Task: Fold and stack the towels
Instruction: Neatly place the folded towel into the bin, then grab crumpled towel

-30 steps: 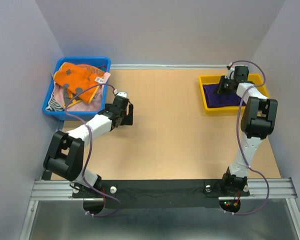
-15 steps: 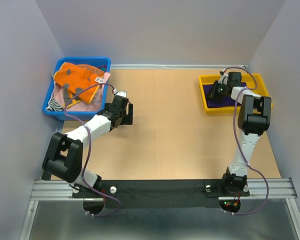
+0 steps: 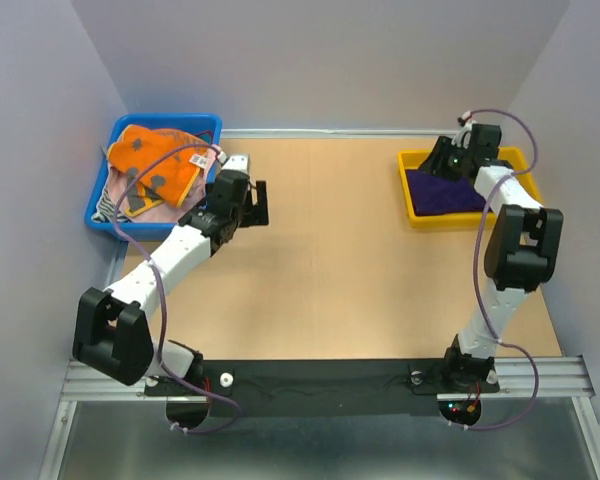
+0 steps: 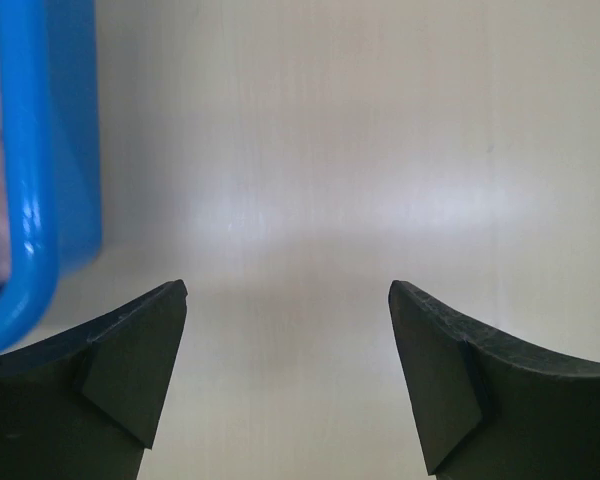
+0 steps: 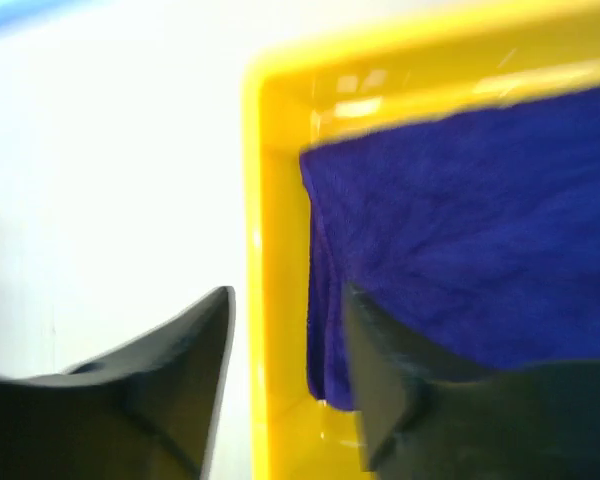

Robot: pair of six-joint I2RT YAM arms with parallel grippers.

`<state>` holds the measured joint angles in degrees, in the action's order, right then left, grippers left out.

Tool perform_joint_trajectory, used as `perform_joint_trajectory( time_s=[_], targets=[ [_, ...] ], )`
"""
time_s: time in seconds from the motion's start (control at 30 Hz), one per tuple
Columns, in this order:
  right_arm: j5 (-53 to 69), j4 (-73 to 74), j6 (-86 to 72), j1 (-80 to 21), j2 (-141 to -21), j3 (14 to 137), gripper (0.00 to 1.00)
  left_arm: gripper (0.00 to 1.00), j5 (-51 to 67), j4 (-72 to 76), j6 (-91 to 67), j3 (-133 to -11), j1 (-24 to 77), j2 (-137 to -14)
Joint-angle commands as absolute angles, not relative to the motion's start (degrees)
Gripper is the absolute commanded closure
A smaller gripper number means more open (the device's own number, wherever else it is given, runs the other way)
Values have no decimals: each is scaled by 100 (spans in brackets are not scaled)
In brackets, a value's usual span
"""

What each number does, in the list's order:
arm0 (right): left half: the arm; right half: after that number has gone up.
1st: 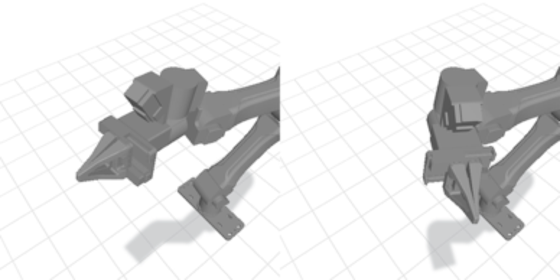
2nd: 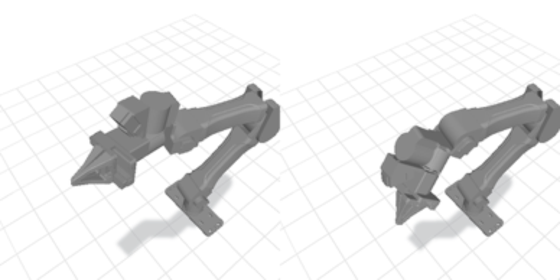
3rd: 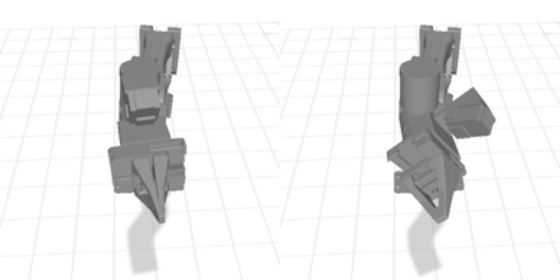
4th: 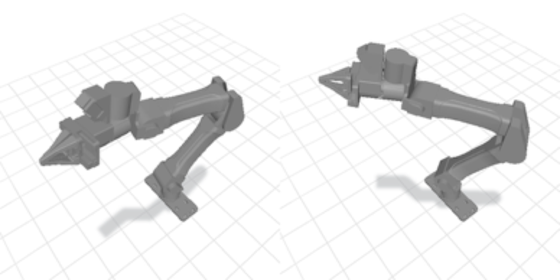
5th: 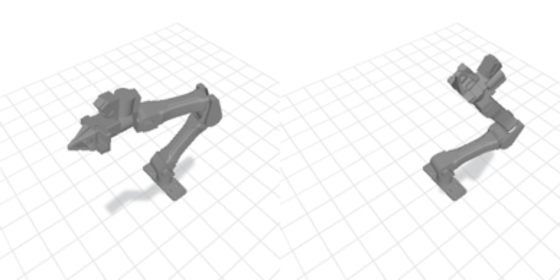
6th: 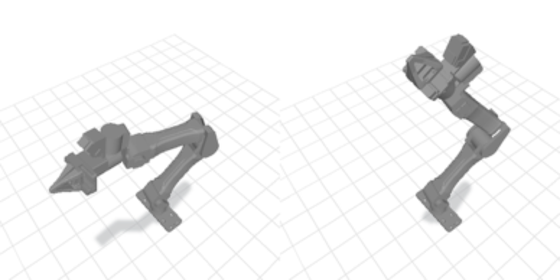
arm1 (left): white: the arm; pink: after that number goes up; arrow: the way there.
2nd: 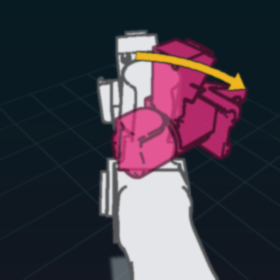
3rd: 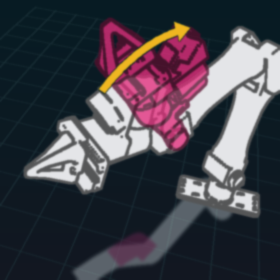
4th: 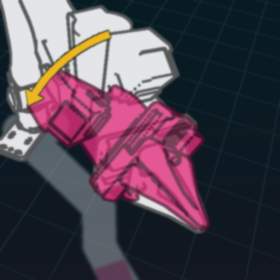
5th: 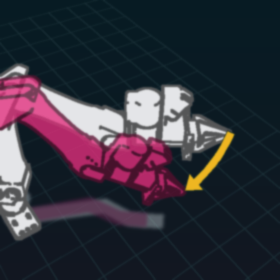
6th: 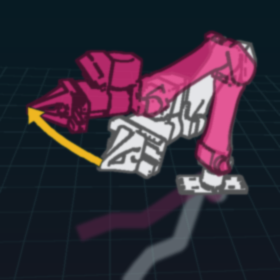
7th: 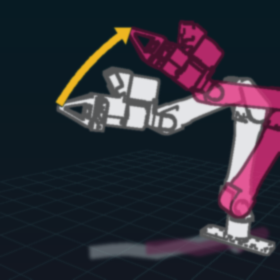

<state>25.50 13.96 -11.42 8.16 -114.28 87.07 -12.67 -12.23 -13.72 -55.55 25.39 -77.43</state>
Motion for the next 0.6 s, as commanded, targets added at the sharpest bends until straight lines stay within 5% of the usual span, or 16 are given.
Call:
perform_joint_trajectory(
  time_s=[0.0, 0.07, 0.17, 0.57],
  targets=[
    [1522, 1327, -1099, 791, -10181, 8439, 36, 6, -1615, -1562, -1555, -6808, 2505, -7505],
    [1118, 1598, -1116, 791, -9811, 8254, 24, 6, -1862, -1844, -1608, -7327, 2138, -7654],
    [1072, 1784, -1256, 791, -9423, 7929, 18, 6, -1986, -2100, -1731, -7794, 1645, -7866],
    [1739, 1521, -1670, 220, -7954, 6188, 11, 12, -3014, -1819, -1898, -8999, 106, -9544]
  ],
)
